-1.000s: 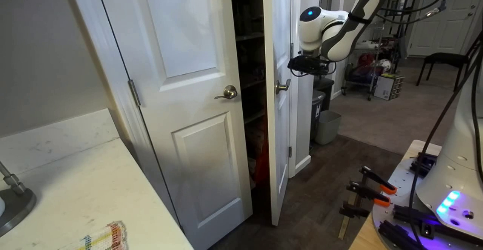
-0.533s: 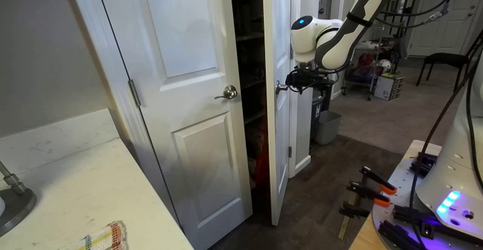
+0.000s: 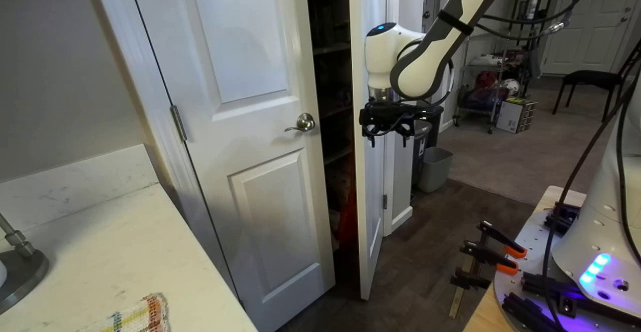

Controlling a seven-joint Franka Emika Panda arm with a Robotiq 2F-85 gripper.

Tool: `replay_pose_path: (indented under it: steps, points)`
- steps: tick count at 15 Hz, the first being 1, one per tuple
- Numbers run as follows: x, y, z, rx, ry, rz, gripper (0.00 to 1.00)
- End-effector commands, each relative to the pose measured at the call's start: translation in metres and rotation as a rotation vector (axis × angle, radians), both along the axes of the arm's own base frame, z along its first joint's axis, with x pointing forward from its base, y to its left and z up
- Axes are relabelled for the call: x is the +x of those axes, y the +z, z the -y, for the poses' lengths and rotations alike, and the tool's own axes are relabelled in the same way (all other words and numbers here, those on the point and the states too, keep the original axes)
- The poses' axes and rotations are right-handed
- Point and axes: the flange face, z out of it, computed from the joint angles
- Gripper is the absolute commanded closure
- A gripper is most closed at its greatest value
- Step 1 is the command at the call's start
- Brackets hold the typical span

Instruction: Open the door

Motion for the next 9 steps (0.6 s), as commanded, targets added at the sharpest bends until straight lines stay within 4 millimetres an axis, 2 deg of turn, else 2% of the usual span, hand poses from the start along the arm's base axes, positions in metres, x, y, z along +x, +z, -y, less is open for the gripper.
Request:
replay_pose_path:
  steps: [1,5,9]
  points:
    - [0.018,0.021,-0.028,0.068,0.084,0.039,0.00]
    - [0.040,0.054,-0.047,0.103,0.112,0.197,0.00]
    - [0.054,0.081,-0.041,0.054,0.145,0.355,0.00]
